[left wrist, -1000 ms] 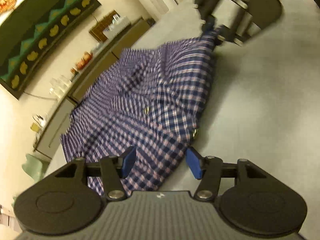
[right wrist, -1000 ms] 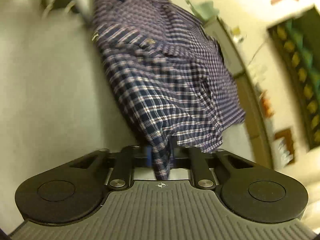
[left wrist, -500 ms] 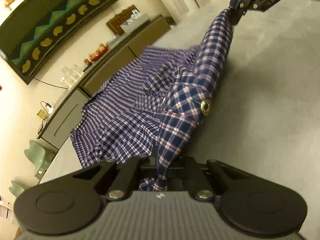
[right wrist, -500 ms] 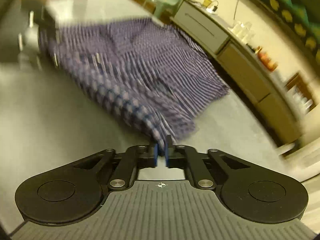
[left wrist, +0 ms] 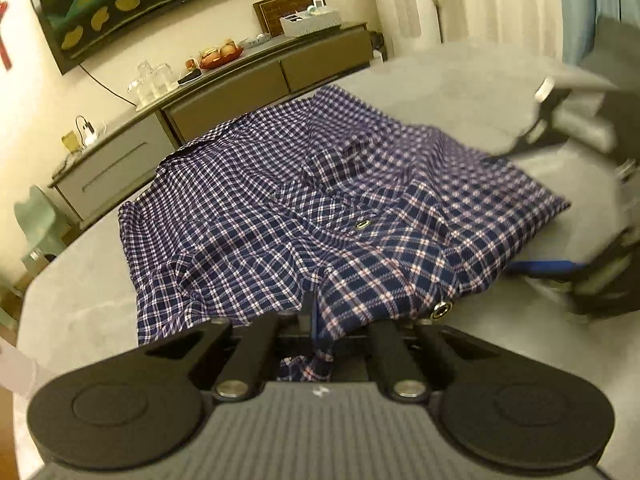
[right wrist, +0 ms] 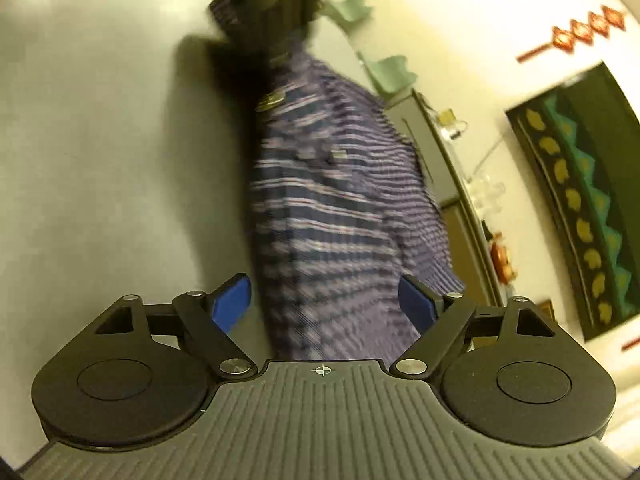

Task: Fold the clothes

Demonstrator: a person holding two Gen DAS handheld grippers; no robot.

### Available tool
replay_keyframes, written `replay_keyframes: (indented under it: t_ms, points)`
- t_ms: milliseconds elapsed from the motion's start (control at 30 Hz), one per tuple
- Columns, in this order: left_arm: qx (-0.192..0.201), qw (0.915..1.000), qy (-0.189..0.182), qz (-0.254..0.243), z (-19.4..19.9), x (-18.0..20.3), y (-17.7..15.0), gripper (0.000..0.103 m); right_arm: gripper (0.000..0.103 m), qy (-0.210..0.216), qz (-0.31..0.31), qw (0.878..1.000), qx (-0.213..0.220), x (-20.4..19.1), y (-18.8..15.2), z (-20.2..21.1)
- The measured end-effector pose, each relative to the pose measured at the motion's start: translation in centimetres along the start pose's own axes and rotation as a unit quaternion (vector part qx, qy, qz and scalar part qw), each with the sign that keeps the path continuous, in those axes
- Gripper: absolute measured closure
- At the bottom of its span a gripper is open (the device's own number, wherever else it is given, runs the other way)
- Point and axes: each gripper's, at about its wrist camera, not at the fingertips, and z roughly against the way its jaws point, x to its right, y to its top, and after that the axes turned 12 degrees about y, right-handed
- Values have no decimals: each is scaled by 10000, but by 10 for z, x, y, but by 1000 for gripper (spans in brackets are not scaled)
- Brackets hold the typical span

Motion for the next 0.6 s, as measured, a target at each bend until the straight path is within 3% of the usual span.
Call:
replay_keyframes:
  t_ms: [33, 100, 167, 367, 467, 567, 600]
  points:
    - [-3, 10000, -29, 26, 1, -2, -1, 97, 42, -57, 140, 9999, 56, -8, 6, -3]
    - [1, 10000, -85, 12, 1, -4, -5, 96, 79, 38, 7, 9999, -135, -1, 11, -13]
    - [4, 9997, -84, -221, 1, 1, -10, 96, 83, 167, -150, 9993, -306, 14, 6, -11]
    - [-102, 9901, -128, -1393, 2, 46, -30, 93, 90, 14, 564, 9950, -829, 6, -30, 3]
    - [-123, 9870, -157, -1597, 18, 44, -35, 82, 94, -96, 912, 9905, -1027, -15, -46, 4]
    - [357, 9858, -496, -1566, 57, 22, -42, 77, 96, -122, 863, 9903, -1085, -16, -64, 12]
    - [568, 9856, -632, -1464, 71, 8, -43, 68, 97, -111, 809, 9903, -1127, -12, -70, 14]
